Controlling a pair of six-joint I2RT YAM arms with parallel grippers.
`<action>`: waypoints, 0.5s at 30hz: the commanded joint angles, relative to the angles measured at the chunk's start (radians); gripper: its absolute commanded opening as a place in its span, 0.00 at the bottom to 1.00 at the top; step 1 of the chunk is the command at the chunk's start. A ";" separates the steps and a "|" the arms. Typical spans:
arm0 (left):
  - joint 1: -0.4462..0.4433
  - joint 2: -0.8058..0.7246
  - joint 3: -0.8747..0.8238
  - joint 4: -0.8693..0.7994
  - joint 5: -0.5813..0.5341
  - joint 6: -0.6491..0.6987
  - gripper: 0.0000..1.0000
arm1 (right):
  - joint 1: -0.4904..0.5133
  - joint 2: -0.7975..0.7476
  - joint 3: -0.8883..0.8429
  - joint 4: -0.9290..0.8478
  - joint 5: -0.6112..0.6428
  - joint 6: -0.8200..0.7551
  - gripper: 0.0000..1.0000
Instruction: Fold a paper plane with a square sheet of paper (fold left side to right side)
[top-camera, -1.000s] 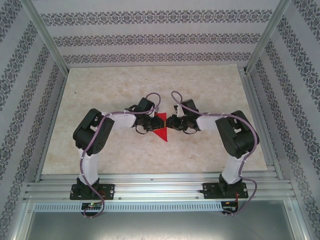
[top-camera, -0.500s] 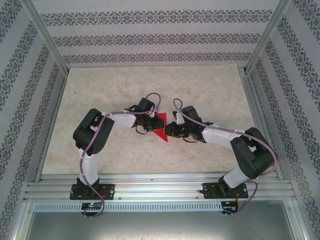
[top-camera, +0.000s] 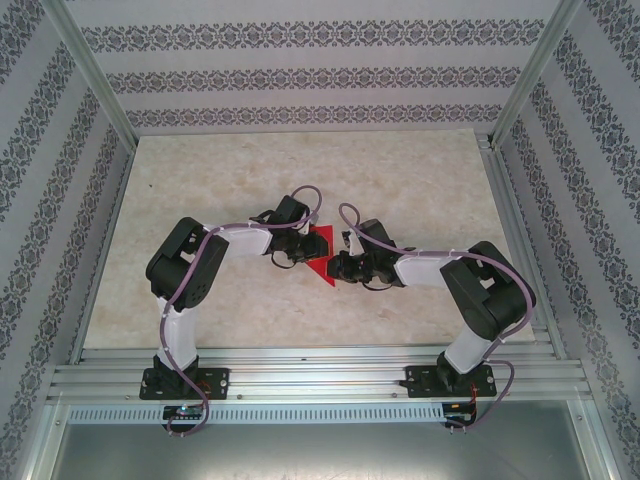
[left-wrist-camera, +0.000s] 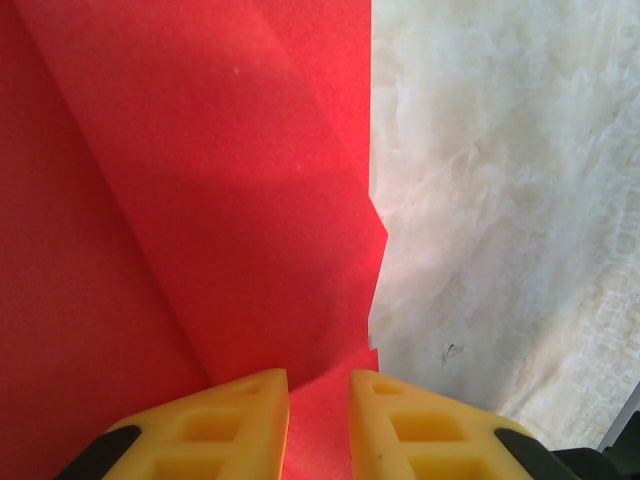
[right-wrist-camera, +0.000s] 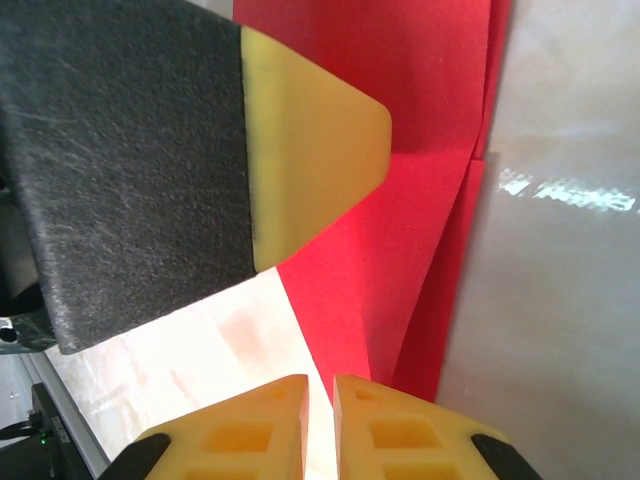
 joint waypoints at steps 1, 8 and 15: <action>-0.007 0.034 -0.024 -0.012 -0.029 0.010 0.25 | 0.016 0.011 -0.021 0.013 0.007 -0.001 0.15; -0.007 0.040 -0.019 -0.016 -0.028 0.012 0.25 | 0.028 0.019 -0.033 -0.048 0.017 -0.030 0.14; -0.007 0.043 -0.013 -0.022 -0.030 0.014 0.25 | 0.032 0.003 -0.058 -0.088 0.053 -0.042 0.14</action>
